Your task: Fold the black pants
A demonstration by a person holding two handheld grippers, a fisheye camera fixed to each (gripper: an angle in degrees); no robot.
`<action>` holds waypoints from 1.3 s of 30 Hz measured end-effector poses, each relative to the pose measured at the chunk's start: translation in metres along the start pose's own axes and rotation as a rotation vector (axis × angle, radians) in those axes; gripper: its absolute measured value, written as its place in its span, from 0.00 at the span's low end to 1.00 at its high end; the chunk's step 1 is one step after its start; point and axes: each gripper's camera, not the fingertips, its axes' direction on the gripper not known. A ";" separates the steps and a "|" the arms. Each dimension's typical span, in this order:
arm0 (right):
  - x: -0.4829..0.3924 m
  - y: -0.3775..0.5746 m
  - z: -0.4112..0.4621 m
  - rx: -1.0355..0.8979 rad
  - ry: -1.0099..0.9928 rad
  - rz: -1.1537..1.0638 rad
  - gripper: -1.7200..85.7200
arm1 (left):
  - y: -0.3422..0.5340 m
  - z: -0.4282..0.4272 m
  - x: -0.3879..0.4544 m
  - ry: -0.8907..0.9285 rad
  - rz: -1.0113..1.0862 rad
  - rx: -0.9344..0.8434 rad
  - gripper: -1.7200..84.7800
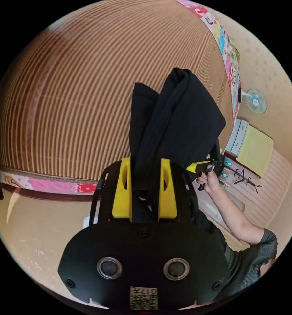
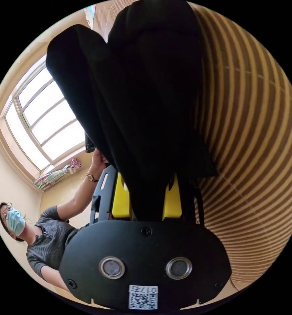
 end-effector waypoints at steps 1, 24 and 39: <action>-0.017 -0.023 0.015 -0.024 0.031 -0.018 0.21 | 0.005 -0.009 -0.013 0.022 -0.029 0.042 0.16; -0.094 -0.115 0.117 0.130 -0.003 0.048 0.15 | 0.265 0.059 -0.263 0.526 -0.709 0.390 0.14; -0.227 -0.260 0.107 0.110 0.008 0.024 0.17 | 0.016 -0.063 -0.158 0.313 -0.194 0.381 0.14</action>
